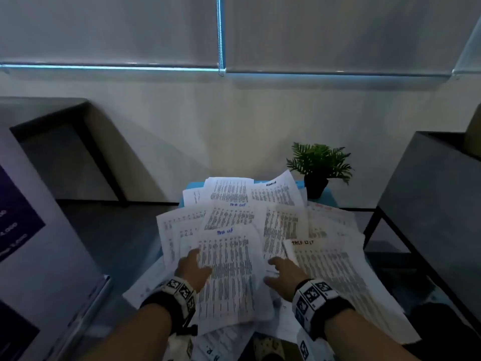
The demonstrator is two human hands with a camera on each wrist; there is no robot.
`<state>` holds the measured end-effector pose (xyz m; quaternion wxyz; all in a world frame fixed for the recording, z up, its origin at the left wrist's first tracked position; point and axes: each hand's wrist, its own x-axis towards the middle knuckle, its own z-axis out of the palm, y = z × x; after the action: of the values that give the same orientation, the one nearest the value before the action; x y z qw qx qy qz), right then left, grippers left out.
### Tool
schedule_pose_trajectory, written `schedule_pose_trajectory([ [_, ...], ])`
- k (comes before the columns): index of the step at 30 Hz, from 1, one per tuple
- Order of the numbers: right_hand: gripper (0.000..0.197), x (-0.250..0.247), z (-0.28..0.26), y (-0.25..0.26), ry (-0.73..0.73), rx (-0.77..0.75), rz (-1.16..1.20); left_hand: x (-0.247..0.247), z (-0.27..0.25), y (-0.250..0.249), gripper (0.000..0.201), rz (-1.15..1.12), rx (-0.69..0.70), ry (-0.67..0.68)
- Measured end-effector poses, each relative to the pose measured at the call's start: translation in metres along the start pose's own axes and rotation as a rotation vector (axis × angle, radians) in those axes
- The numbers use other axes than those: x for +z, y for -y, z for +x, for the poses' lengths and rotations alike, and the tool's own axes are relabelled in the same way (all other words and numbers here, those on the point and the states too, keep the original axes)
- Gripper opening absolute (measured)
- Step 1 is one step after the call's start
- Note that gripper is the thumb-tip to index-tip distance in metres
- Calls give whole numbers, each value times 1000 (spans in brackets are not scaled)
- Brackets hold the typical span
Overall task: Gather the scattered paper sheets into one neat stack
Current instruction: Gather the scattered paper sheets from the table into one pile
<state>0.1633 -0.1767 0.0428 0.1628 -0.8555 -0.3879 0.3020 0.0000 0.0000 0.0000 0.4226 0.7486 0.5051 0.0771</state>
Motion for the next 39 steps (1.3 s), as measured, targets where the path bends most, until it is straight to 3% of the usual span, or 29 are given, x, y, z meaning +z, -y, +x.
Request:
schedule_pose_trajectory([
  [3, 64, 19, 12, -8, 95, 38, 8, 7, 10, 25, 87, -81, -131, -94],
  [6, 65, 32, 18, -10, 129, 60, 69, 12, 7, 36, 92, -125, -241, -89],
  [10, 67, 39, 24, -12, 60, 41, 133, 14, 14, 48, 95, -294, -217, -109],
  [12, 72, 41, 26, -12, 20, 25, 213, 12, 17, 52, 83, -343, -196, -89],
  [16, 72, 43, 34, -16, -27, 24, 386, 8, 12, 47, 36, -266, -78, -2],
  [21, 48, 37, 42, -18, -21, 70, 550, 1, 4, 36, 30, -299, 42, -55],
  [25, 76, 21, 34, -29, 109, 115, 1043, -8, -9, 22, 21, -429, 108, -9],
  [27, 52, 11, 26, -36, 206, 146, 1266, -12, -17, 13, 25, -485, 146, 84],
  [30, 34, -1, 13, -45, 260, 134, 1280, -10, -24, 2, 31, -569, 195, 253],
  [32, 37, -1, 13, -53, 180, 203, 1210, -7, -20, -8, 28, -536, 202, 312],
  [34, 29, 3, 17, -61, 59, 259, 1208, -3, -8, -16, 14, -444, 156, 288],
  [36, 16, 3, 21, -67, -60, 305, 1233, 1, 14, -15, 14, -345, 159, 171],
  [39, 8, 1, 25, -71, -201, 413, 1253, 1, 58, -5, 24, 9, 147, -37],
])
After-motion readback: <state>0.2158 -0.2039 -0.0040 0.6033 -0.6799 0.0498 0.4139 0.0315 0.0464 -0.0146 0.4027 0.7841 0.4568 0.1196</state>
